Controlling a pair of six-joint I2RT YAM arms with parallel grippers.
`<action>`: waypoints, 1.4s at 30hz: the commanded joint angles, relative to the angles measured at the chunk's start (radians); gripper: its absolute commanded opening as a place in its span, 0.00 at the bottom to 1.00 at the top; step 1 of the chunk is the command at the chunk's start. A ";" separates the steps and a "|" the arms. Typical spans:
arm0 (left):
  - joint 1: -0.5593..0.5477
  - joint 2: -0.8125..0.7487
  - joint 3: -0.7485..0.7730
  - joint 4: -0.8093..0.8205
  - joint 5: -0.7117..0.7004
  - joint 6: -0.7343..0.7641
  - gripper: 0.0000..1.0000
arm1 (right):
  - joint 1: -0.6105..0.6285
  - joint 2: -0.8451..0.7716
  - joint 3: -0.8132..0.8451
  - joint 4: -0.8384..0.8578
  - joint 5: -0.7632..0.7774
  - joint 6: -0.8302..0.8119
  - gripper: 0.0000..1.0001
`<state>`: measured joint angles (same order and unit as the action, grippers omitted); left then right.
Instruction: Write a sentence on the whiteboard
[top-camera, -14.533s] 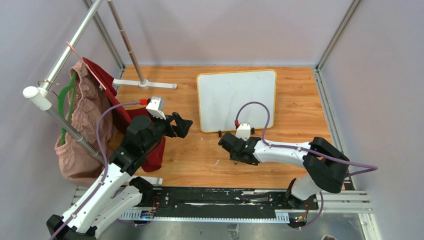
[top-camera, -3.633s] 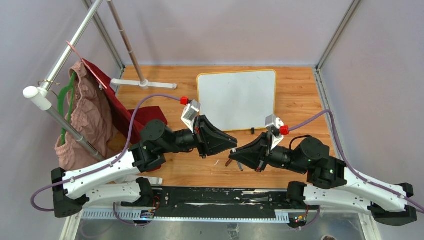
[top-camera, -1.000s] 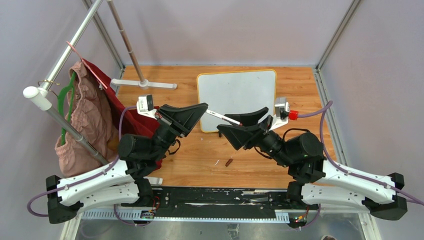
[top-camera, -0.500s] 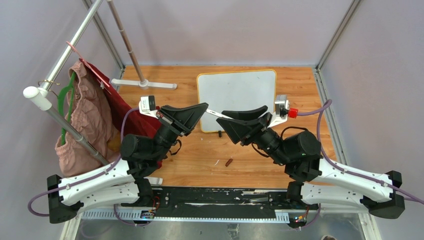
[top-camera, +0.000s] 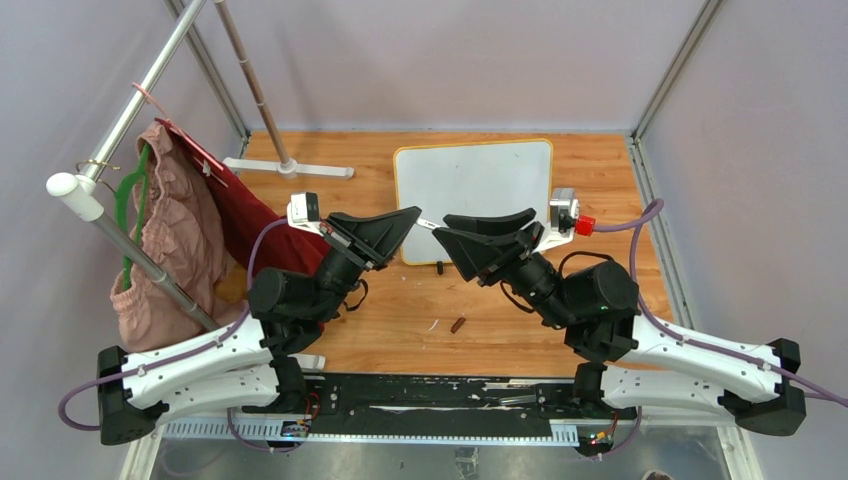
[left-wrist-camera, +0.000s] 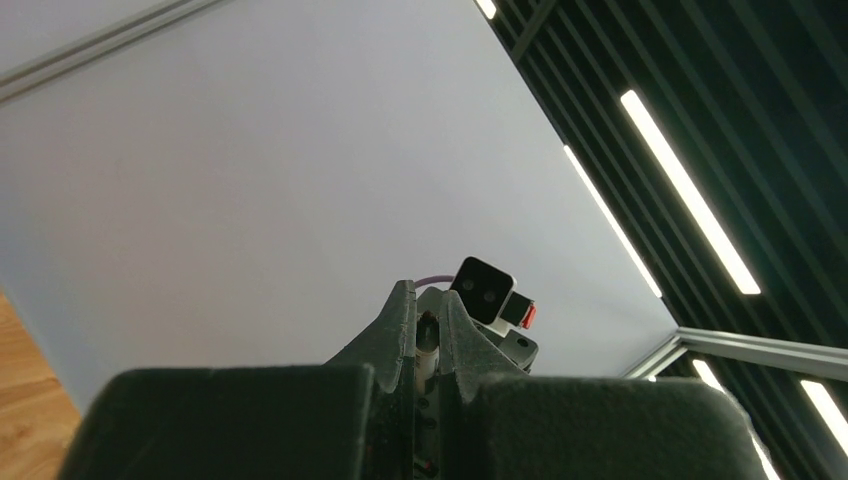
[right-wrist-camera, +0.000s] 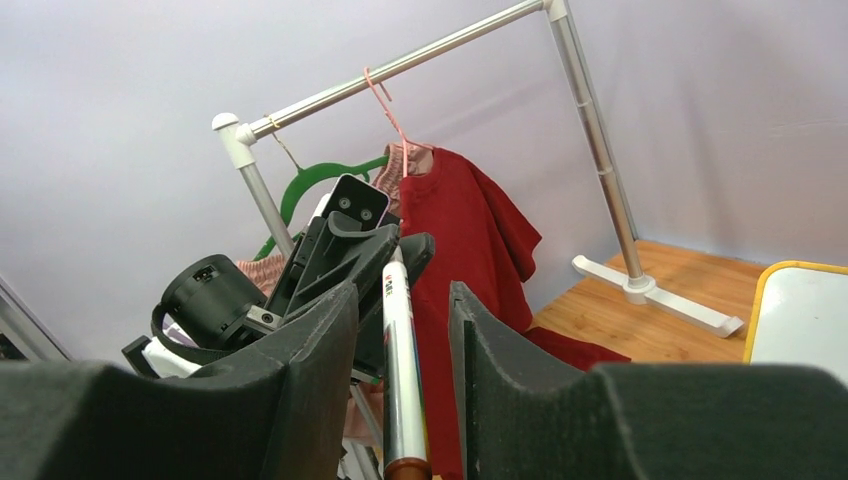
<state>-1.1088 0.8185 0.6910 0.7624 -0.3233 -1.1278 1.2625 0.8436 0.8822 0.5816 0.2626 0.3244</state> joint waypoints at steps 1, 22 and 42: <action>-0.006 0.002 -0.011 0.032 -0.041 -0.024 0.00 | -0.009 0.002 0.031 0.055 0.026 -0.024 0.41; -0.006 0.002 -0.012 0.032 -0.040 -0.019 0.00 | -0.009 0.028 0.070 -0.021 0.011 -0.004 0.31; -0.006 0.001 -0.013 0.032 -0.037 0.007 0.00 | -0.009 0.021 0.076 -0.059 0.008 -0.004 0.00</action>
<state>-1.1088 0.8234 0.6880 0.7700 -0.3428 -1.1530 1.2625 0.8783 0.9344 0.5144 0.2615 0.3260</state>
